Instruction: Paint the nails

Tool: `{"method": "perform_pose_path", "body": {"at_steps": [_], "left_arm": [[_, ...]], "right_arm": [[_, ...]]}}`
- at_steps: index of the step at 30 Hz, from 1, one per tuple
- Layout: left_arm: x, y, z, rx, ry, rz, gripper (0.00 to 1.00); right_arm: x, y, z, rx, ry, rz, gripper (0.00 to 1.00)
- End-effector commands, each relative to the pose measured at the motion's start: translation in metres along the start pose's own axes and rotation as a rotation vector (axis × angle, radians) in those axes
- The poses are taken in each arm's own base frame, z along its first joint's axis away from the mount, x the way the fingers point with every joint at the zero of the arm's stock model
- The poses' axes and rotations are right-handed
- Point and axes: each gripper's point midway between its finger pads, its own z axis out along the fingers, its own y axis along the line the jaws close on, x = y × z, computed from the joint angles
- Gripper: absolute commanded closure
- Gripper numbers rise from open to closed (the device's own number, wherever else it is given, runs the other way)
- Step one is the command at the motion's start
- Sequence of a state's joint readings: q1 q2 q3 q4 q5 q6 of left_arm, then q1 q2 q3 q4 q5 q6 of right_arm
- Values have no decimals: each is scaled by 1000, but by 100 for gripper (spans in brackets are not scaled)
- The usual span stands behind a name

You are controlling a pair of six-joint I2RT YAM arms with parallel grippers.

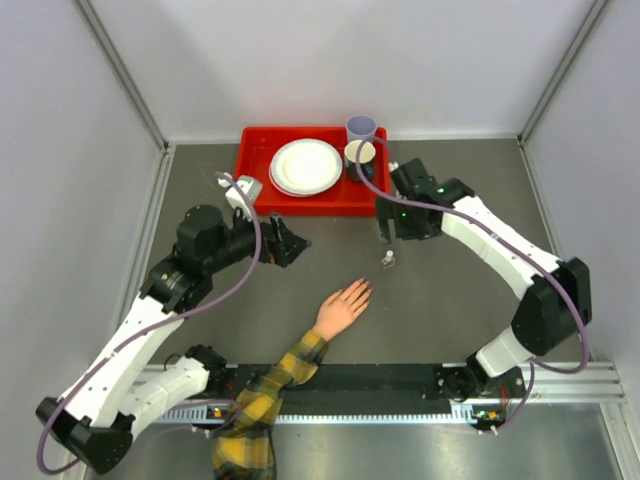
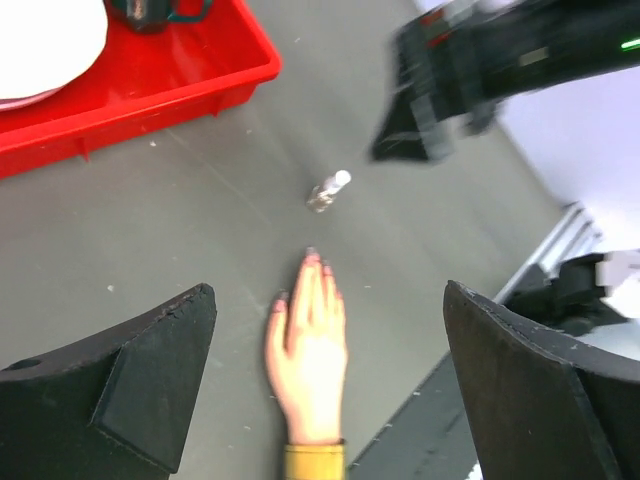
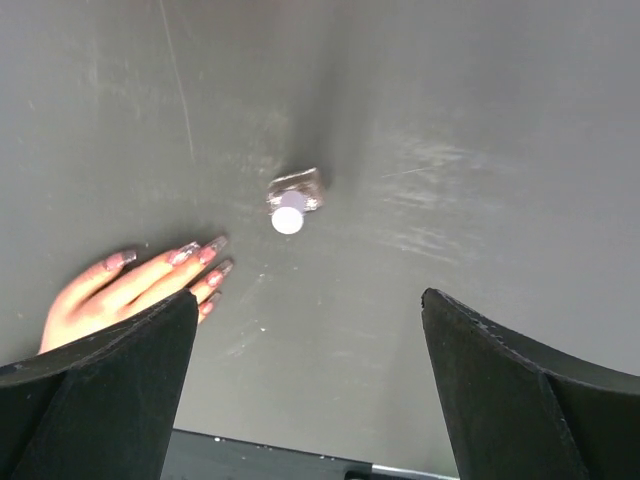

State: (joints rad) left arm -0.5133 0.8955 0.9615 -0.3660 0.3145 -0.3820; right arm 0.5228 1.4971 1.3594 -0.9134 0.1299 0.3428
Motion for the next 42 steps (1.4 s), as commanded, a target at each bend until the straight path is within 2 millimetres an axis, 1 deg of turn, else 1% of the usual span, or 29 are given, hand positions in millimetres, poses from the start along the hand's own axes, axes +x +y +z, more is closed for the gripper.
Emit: {"method": "perform_pose_path", "body": {"at_steps": [1, 2, 3, 4, 5, 6, 7, 8, 9, 10, 11, 12, 13, 14, 17, 20, 24, 29, 32, 33, 34, 36, 37, 38, 39, 40, 41, 42], "left_arm": [[9, -16, -18, 60, -2, -85, 1], [5, -16, -23, 55, -33, -70, 1], [8, -9, -21, 29, -43, -69, 1], [12, -1, -23, -10, -33, -54, 2], [11, 13, -24, -81, -48, -19, 2], [9, 20, -26, -119, -59, -2, 2], [1, 28, -30, -168, -105, 16, 1], [2, 30, -31, -174, -114, 28, 1], [0, 30, -32, -169, -131, 48, 1], [-5, 29, -35, -166, -167, 69, 3], [-3, 35, -36, -192, -166, 65, 3], [-1, 35, -35, -193, -158, 69, 3], [3, 38, -31, -199, -131, 66, 3], [9, 37, -30, -190, -94, 60, 3], [22, 35, -20, -162, -35, 41, 2], [22, 32, -18, -144, -39, 24, 1], [9, 21, -26, -101, -99, 47, 1], [6, 15, -33, -74, -126, 80, 1], [10, 10, -32, -37, -109, 101, 2], [12, 6, -33, -11, -105, 112, 3], [15, -2, -31, 47, -104, 141, 5], [16, -15, -30, 135, -119, 194, 9], [24, -16, -26, 170, -119, 210, 14], [15, -31, -27, 262, -182, 261, 16], [9, -39, -29, 305, -238, 294, 16], [20, -38, -25, 336, -244, 303, 16], [2, -48, -29, 378, -355, 356, 16], [3, -47, -25, 384, -373, 369, 16]], "right_arm": [[0, 25, 10, -26, 18, -39, 11], [3, 23, 21, 4, 38, -42, 14], [6, 24, 25, 3, 48, -42, 17], [8, 25, 30, 5, 57, -29, 21], [10, 28, 35, 2, 69, -29, 28], [13, 27, 39, 8, 77, -26, 30], [11, 28, 43, 9, 64, -21, 33], [14, 26, 47, 15, 74, -21, 36], [13, 26, 50, 19, 66, -19, 38], [13, 25, 52, 29, 63, -17, 40], [16, 24, 57, 36, 72, -17, 41], [16, 24, 59, 37, 75, -17, 43], [15, 25, 63, 34, 71, -20, 48], [19, 26, 67, 33, 85, -23, 49], [21, 25, 75, 40, 95, -30, 57], [25, 21, 82, 66, 109, -41, 61], [28, 19, 87, 76, 114, -49, 64], [32, 20, 91, 74, 133, -50, 76], [33, 20, 91, 72, 134, -42, 92], [32, 20, 89, 73, 129, -38, 100], [31, 19, 87, 77, 125, -35, 100], [22, 21, 76, 63, 98, -24, 100], [23, 22, 68, 59, 110, -23, 100], [9, 27, 51, 27, 63, -6, 100], [5, 32, 40, -9, 51, 5, 100], [2, 34, 28, -30, 43, 14, 100], [-13, 43, 2, -89, -18, 31, 100], [-15, 54, -11, -161, -22, 37, 100]]}}
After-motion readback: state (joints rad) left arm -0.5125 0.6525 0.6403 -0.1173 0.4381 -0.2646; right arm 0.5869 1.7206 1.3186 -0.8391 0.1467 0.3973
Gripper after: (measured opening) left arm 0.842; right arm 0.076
